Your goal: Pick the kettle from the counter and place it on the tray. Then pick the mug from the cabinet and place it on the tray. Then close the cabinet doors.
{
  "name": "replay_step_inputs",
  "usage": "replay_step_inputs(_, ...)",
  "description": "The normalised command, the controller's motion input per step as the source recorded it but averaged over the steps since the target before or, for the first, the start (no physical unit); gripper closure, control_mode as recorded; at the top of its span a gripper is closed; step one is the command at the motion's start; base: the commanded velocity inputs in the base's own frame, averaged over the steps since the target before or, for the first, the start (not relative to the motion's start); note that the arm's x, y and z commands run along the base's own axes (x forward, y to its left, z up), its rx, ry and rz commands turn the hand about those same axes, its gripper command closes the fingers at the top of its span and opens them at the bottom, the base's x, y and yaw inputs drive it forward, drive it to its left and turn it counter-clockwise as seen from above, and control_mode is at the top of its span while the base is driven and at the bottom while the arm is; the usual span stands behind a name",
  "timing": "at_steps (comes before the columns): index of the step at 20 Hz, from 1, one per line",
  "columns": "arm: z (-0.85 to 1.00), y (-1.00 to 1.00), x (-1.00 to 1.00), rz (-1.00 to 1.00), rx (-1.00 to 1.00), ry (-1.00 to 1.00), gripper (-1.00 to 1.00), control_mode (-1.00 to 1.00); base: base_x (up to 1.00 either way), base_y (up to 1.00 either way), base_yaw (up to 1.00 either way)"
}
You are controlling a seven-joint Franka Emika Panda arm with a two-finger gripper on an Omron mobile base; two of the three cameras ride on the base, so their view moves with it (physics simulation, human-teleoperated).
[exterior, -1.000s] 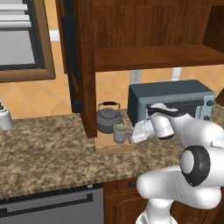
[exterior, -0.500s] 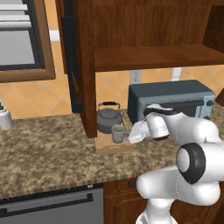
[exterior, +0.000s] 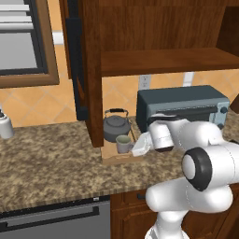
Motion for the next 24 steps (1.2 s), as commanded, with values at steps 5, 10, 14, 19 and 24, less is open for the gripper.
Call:
replay_step_inputs(5,-0.1,0.0,0.03,0.0,0.0,0.02,-1.0,-1.0,0.0,0.0,0.0)
replay_step_inputs(10,-0.03,0.0,0.02,0.0,0.0,0.0,-1.0,-1.0,0.0,0.0,0.0)
replay_step_inputs(14,0.0,0.0,0.0,0.0,0.0,0.0,-1.0,-1.0,0.0,0.0,0.0)
replay_step_inputs(19,0.08,-0.04,-0.2,0.0,0.0,-0.02,-1.0,-1.0,0.0,0.0,0.0)
replay_step_inputs(24,0.44,-0.04,-0.61,0.0,0.01,-0.07,-1.0,-1.0,0.0,0.0,0.0)
